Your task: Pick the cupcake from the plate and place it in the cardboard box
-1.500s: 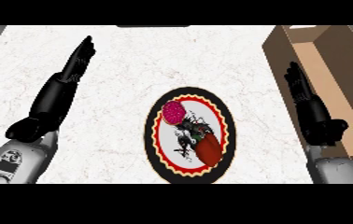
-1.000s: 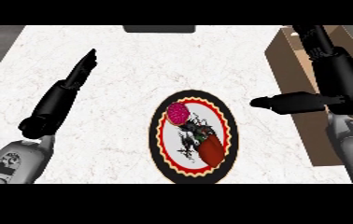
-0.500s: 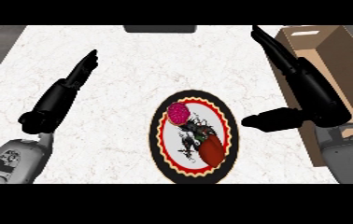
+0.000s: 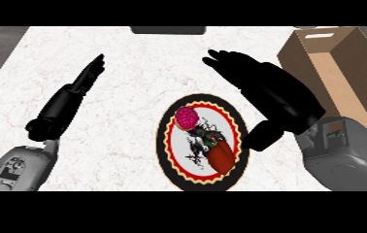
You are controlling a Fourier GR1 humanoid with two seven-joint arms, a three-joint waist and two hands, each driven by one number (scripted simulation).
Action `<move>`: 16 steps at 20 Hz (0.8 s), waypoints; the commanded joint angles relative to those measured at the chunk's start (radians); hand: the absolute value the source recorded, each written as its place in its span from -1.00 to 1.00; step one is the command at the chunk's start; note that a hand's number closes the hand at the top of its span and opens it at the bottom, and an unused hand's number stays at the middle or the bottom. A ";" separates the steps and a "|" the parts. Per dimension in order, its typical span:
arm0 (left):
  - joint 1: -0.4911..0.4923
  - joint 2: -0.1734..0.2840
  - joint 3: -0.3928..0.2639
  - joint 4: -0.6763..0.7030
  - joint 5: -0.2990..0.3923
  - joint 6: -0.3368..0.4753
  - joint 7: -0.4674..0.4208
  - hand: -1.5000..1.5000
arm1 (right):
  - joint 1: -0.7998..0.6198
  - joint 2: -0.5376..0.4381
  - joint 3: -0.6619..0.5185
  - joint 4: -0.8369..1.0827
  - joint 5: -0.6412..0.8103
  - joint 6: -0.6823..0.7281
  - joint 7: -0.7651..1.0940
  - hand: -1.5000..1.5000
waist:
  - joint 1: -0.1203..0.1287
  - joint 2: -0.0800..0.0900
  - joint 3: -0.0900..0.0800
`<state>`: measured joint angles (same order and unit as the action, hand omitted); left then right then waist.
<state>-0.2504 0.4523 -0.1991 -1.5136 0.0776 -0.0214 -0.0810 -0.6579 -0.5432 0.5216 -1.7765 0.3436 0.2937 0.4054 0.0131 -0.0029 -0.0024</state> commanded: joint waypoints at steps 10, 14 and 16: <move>0.004 -0.043 0.021 0.021 -0.027 -0.018 -0.004 0.00 | -0.218 0.376 0.187 0.094 0.054 0.308 0.557 -1.00 | -0.008 0.001 0.001; 0.048 -0.035 0.041 -0.012 -0.036 -0.039 -0.020 0.00 | -0.164 0.434 0.196 0.123 0.108 0.294 0.578 -1.00 | -0.007 0.001 0.002; 0.051 -0.020 0.056 -0.083 -0.036 -0.042 0.049 0.00 | -0.150 0.442 0.152 0.102 0.092 0.326 0.598 -1.00 | -0.008 0.000 0.002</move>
<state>-0.2227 0.4214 -0.1630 -1.5369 0.0430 -0.0527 -0.0733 -0.8228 -0.1581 0.6815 -1.6858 0.4183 0.5613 0.8969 0.0049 -0.0025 -0.0009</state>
